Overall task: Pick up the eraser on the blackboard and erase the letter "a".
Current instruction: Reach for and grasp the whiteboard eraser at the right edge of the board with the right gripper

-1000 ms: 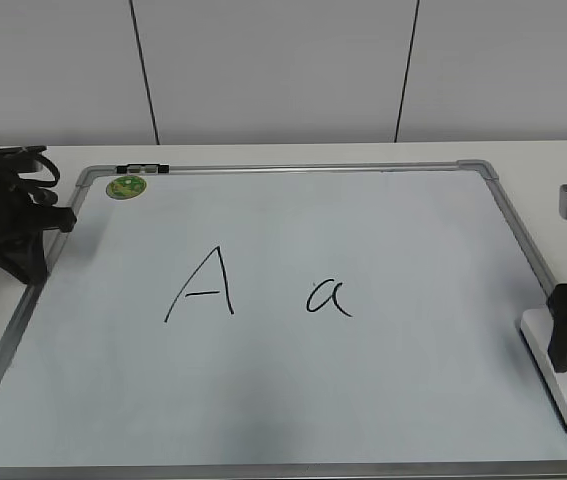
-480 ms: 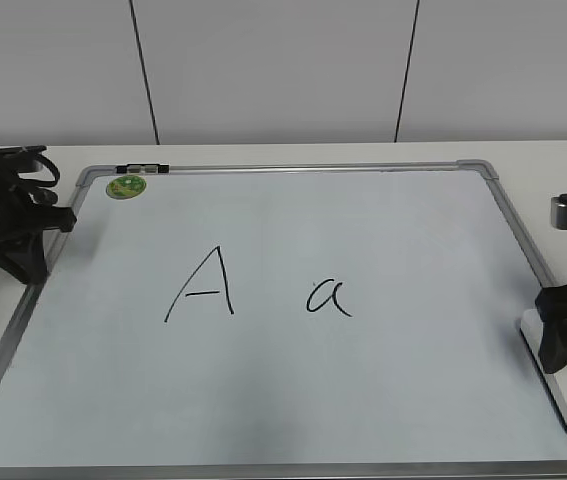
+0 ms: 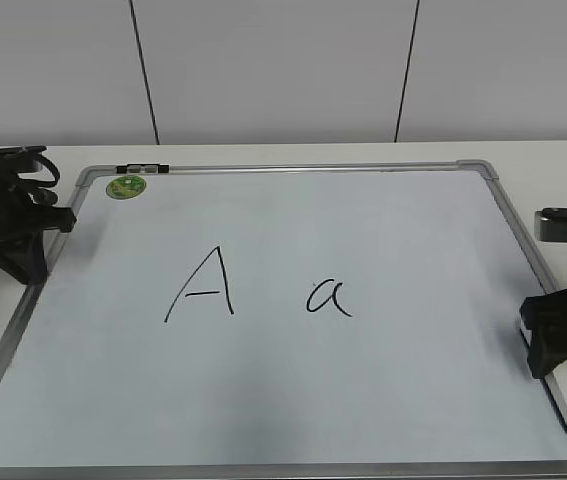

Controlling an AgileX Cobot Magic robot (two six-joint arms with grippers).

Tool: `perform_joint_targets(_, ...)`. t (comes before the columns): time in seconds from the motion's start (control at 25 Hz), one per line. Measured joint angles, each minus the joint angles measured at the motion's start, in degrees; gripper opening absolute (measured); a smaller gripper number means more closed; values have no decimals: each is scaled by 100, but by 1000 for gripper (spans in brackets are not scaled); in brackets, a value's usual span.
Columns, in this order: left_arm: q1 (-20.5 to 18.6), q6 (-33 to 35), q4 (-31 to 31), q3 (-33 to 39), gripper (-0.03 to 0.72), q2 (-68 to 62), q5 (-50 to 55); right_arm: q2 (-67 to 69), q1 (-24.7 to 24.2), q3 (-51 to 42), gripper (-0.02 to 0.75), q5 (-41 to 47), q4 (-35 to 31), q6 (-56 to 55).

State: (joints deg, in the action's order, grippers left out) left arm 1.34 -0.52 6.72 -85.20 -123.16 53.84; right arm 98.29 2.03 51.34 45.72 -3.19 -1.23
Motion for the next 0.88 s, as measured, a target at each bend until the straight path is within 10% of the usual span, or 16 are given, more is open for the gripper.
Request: perform_joint_targets(0.88, 0, 0, 0, 0, 97, 0, 0, 124, 0, 13, 528, -118, 44, 41)
